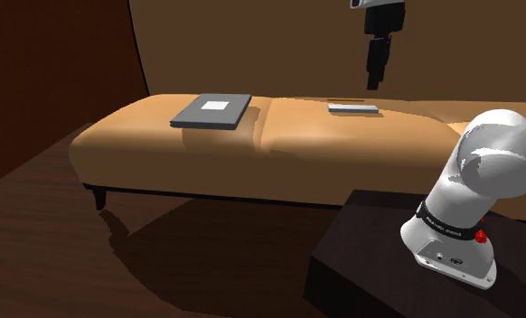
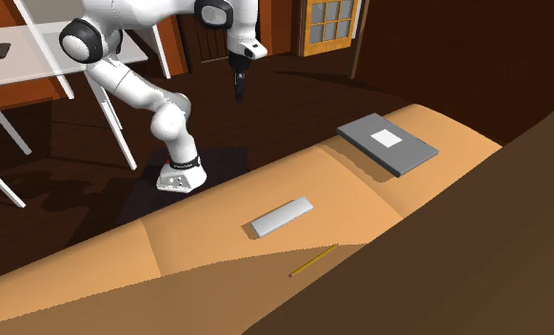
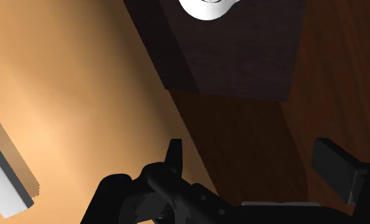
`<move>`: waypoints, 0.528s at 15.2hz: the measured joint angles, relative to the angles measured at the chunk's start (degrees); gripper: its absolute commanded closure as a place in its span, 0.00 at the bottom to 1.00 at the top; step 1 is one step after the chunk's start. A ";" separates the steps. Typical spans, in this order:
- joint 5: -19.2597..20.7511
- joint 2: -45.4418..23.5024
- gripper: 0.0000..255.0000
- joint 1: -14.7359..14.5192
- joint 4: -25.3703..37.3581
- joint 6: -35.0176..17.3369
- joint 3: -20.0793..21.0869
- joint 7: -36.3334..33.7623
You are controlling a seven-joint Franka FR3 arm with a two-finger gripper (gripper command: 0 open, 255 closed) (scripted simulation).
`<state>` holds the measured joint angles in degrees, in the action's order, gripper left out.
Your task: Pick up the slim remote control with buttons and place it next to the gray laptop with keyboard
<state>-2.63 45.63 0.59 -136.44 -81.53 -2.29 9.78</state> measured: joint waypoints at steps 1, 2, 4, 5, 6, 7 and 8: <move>0.00 0.00 0.00 0.00 0.00 0.00 0.00 0.00; 0.42 -0.37 0.00 0.12 -0.14 -0.56 -0.51 0.66; 2.02 -0.67 0.00 0.65 -1.41 -2.34 -2.41 3.10; 3.10 -0.80 0.00 1.05 -2.01 -3.22 -3.72 4.70; 4.05 -1.83 0.00 1.33 -2.53 -4.86 -4.95 6.23; 4.95 -1.94 0.00 1.66 -3.31 -5.95 -6.07 7.66; 5.83 -2.90 0.00 1.93 -3.56 -7.36 -7.29 9.15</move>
<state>3.20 42.73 2.52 -140.00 -88.89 -9.57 18.93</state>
